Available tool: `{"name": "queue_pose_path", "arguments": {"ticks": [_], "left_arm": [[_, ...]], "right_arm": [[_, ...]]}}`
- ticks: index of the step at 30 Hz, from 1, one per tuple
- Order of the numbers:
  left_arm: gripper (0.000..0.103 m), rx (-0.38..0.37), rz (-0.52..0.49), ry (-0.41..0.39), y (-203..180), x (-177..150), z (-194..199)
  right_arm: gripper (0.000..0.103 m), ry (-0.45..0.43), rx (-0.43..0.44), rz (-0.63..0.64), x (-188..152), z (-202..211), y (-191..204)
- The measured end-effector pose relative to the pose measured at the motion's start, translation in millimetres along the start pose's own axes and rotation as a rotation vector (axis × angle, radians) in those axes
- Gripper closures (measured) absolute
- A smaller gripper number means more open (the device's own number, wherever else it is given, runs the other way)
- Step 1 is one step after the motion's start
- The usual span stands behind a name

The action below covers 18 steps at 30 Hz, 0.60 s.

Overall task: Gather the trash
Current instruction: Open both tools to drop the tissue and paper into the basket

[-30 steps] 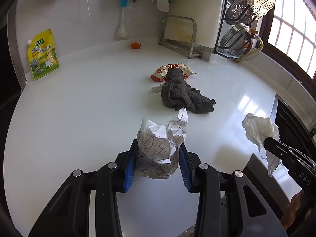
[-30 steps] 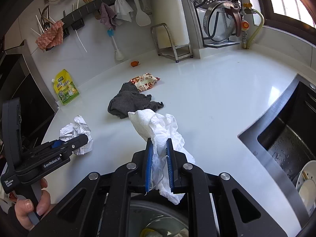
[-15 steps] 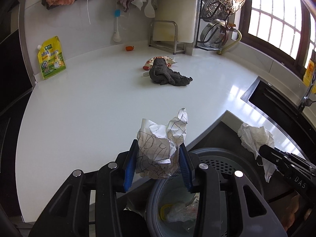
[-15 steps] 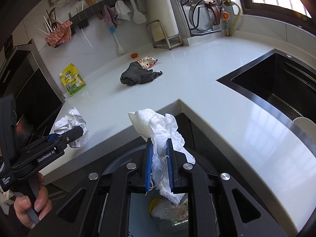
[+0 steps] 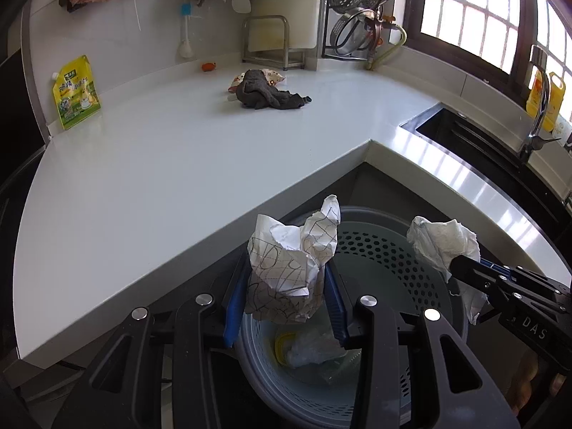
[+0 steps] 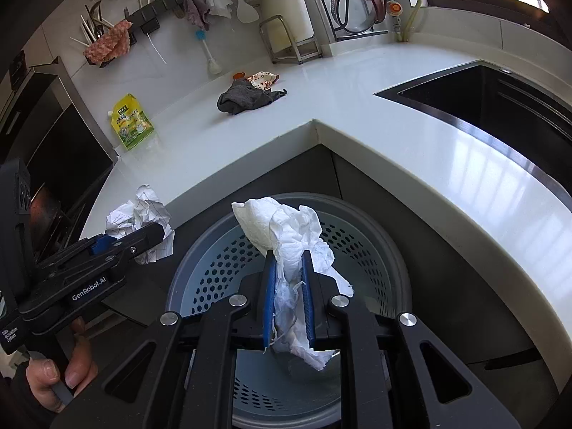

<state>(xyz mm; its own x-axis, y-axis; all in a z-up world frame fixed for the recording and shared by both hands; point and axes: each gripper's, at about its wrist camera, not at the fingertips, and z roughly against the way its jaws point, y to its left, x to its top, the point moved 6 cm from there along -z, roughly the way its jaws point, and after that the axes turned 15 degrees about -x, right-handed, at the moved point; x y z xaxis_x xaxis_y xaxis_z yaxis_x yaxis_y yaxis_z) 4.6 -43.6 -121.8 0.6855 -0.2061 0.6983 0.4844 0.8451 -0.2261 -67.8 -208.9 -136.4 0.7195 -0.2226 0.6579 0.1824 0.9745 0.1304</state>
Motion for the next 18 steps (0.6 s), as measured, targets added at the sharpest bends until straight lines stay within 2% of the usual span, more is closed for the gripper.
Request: {"name": "queue_pose_path", "arguments": {"ticks": [18], "left_arm": [[0.064,-0.01,0.002,0.028,-2,-16,-3]], "right_arm": [[0.089,0.012,-0.006,-0.001,-15,3,-4]]}}
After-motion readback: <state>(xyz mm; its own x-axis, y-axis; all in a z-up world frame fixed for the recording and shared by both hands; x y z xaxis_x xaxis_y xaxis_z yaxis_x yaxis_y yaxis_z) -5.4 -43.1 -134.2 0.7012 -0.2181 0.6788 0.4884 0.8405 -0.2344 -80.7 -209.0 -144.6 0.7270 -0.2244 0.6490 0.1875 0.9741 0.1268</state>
